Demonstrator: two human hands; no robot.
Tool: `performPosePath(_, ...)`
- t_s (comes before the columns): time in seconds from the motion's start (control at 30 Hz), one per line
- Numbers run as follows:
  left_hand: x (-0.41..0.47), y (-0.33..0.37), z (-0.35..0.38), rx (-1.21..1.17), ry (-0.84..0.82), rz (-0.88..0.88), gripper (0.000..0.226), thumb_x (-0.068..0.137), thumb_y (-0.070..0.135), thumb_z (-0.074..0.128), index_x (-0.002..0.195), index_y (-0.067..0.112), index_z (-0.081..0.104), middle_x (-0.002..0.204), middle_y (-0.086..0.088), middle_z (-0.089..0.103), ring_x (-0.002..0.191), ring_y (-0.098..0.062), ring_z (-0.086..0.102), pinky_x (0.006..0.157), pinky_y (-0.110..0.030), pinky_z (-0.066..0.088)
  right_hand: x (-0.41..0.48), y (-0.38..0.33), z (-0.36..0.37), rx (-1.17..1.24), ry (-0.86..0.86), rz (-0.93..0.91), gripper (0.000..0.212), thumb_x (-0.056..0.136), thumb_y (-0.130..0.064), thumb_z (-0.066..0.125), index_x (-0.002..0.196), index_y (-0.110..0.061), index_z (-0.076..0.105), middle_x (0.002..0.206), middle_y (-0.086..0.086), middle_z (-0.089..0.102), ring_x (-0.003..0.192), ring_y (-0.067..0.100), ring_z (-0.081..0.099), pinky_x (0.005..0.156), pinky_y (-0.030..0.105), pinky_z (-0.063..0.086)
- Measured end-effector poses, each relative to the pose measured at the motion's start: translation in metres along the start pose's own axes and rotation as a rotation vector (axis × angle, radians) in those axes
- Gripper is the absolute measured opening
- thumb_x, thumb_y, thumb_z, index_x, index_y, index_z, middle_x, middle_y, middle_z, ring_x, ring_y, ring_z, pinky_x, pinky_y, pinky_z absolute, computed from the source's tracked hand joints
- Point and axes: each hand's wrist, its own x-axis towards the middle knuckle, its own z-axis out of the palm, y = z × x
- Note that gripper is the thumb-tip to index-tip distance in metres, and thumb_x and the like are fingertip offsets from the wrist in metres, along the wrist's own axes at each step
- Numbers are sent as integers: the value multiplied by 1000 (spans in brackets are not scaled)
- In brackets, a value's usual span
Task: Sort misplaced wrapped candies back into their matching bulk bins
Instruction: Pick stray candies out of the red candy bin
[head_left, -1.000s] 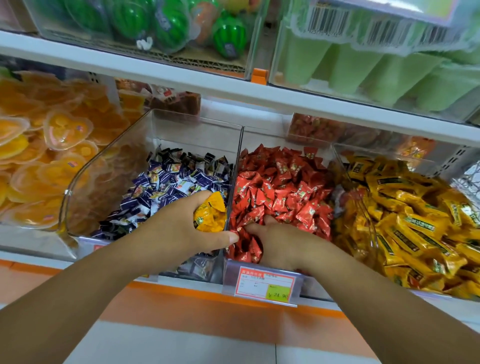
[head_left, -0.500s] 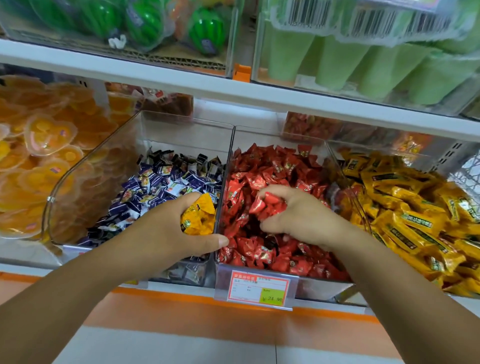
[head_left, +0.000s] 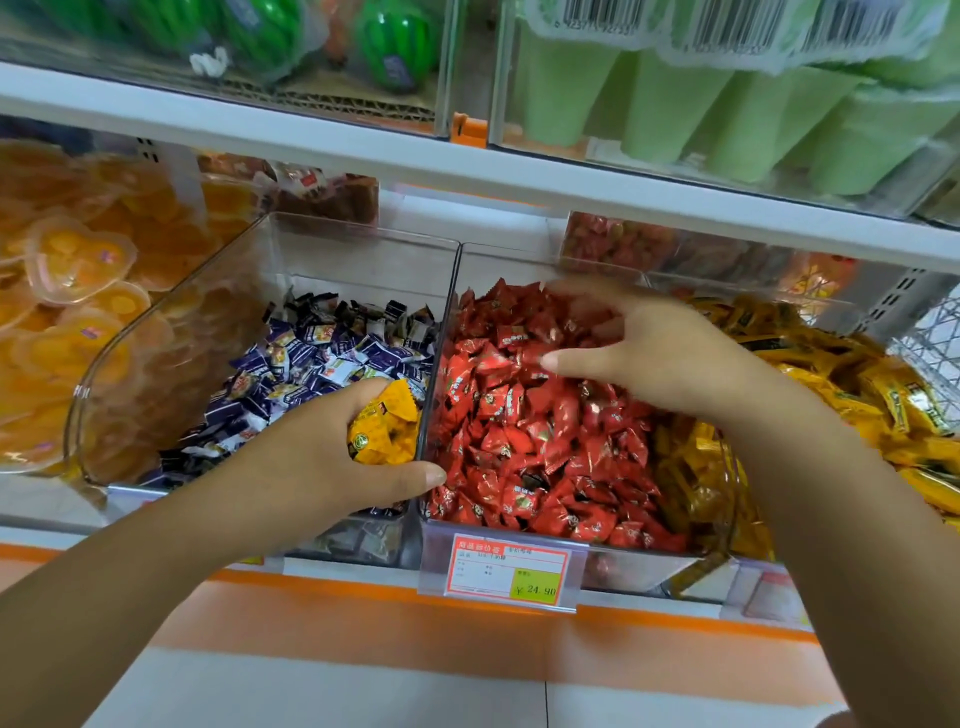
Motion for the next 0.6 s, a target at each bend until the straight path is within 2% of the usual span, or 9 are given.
performPosePath(0.07,-1,0,0,-4,-8,-10,117,42,69,67,148,41,25,86,42,48,88,-12,65,82,-25,49,-11,0,-6,-146,1,-2,22,87,-37,67,109,-36,66,105,-17,64,96,3,61,75,15,44)
performPosePath(0.13,-3,2,0,3,-13,-20,120,41,71,66,149,41,23,94,39,47,100,-20,68,86,-31,53,-22,0,2,-310,-152,52,18,90,-33,64,107,-31,69,103,-15,66,87,1,60,72,16,44)
performPosePath(0.2,-4,2,0,23,-13,-34,122,41,73,64,149,41,20,102,34,48,106,-25,66,85,-31,54,-26,1,23,-495,-371,100,41,89,-39,64,126,-24,57,122,-5,61,103,13,58,83,24,44)
performPosePath(0.27,-4,2,1,48,-14,-46,122,41,75,64,149,42,18,115,28,51,104,-26,67,84,-30,54,-22,7,49,-602,-489,120,64,88,-44,63,140,-15,39,133,5,53,117,23,51,90,29,43)
performPosePath(0.37,-5,3,0,75,-9,-54,121,43,76,63,149,43,17,128,22,52,97,-18,68,80,-26,53,-13,17,71,-561,-489,134,83,88,-43,63,151,-12,17,151,13,32,132,30,41,103,33,39)
performPosePath(0.43,-6,5,0,76,-13,-66,121,42,77,62,149,44,16,140,17,48,101,-19,68,83,-30,54,-13,18,73,-433,-491,193,90,86,-41,66,153,-17,10,157,12,16,138,28,32,108,30,33)
performPosePath(0.5,-7,7,0,73,-10,-68,120,44,76,64,149,43,16,137,19,49,94,-19,69,79,-28,54,-13,17,73,-372,-503,211,73,88,-36,64,148,-16,28,148,10,33,133,27,38,103,27,36)
performPosePath(0.57,-8,10,1,70,2,-58,115,50,69,66,150,40,17,109,33,49,71,-3,51,63,-14,42,-13,16,77,-339,-466,202,32,89,-29,64,116,-14,56,114,6,59,107,25,54,82,26,45)
performPosePath(0.6,-8,11,2,80,11,-54,113,53,67,67,150,39,17,97,37,42,66,1,40,59,-11,35,-13,16,79,-317,-436,206,16,87,-25,65,96,-13,57,95,5,61,93,24,56,72,25,44)
